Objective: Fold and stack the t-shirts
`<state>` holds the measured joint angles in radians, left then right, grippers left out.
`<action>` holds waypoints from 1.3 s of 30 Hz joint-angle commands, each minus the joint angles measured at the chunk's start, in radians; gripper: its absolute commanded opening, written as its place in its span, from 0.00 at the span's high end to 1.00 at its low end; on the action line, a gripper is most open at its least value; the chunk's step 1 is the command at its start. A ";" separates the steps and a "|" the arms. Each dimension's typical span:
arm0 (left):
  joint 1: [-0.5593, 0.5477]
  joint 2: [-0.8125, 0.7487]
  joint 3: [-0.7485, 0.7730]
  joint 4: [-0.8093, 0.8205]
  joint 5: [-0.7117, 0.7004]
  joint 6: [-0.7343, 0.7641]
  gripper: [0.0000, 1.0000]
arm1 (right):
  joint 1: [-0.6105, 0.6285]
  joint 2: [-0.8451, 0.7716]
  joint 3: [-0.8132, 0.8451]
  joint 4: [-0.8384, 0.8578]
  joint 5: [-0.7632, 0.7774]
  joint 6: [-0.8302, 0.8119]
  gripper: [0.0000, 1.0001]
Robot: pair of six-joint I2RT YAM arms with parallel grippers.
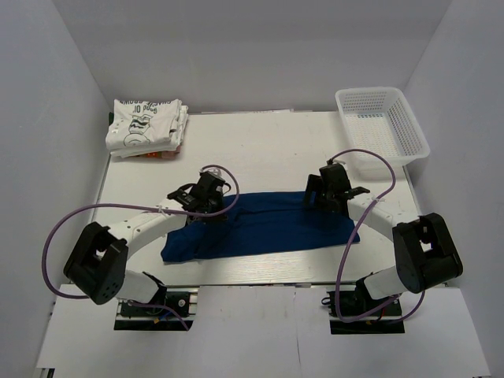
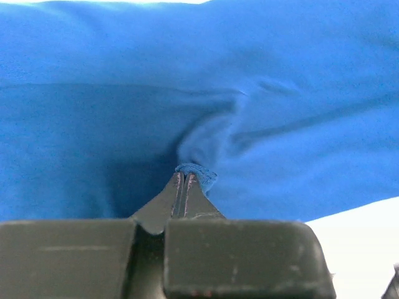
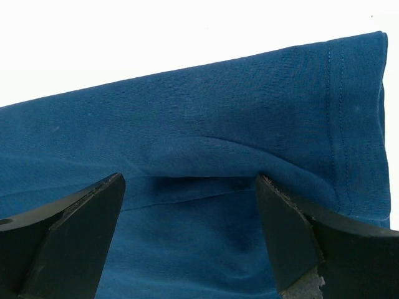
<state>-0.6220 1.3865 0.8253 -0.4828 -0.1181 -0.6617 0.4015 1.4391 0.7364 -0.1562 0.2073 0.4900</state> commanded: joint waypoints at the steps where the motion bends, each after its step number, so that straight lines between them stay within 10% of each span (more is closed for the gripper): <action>1: -0.025 -0.021 -0.012 0.041 0.117 0.027 1.00 | 0.003 -0.029 -0.003 0.010 0.018 -0.004 0.10; 7: -0.082 0.020 0.021 0.084 0.210 0.068 0.97 | 0.002 -0.034 -0.009 0.009 0.021 -0.005 0.10; 10: -0.110 0.034 0.050 0.027 0.239 0.114 0.81 | 0.000 -0.039 -0.014 0.007 0.024 -0.004 0.10; 15: -0.162 0.025 0.051 -0.033 0.301 0.136 0.24 | 0.002 -0.051 -0.014 0.004 0.030 -0.004 0.10; 22: -0.173 -0.058 0.040 0.000 0.142 0.093 0.02 | 0.000 -0.072 -0.017 0.006 0.041 -0.007 0.10; 29: -0.105 -0.023 0.072 -0.227 -0.304 -0.242 0.00 | -0.001 -0.033 0.018 0.021 0.058 -0.033 0.10; 39: 0.085 0.257 0.066 -0.108 -0.230 -0.250 0.00 | 0.002 0.121 0.040 0.063 0.018 0.002 0.10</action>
<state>-0.5755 1.5723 0.8749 -0.6151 -0.3450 -0.8913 0.4026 1.5486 0.7670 -0.0971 0.2344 0.4706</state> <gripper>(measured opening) 0.996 0.904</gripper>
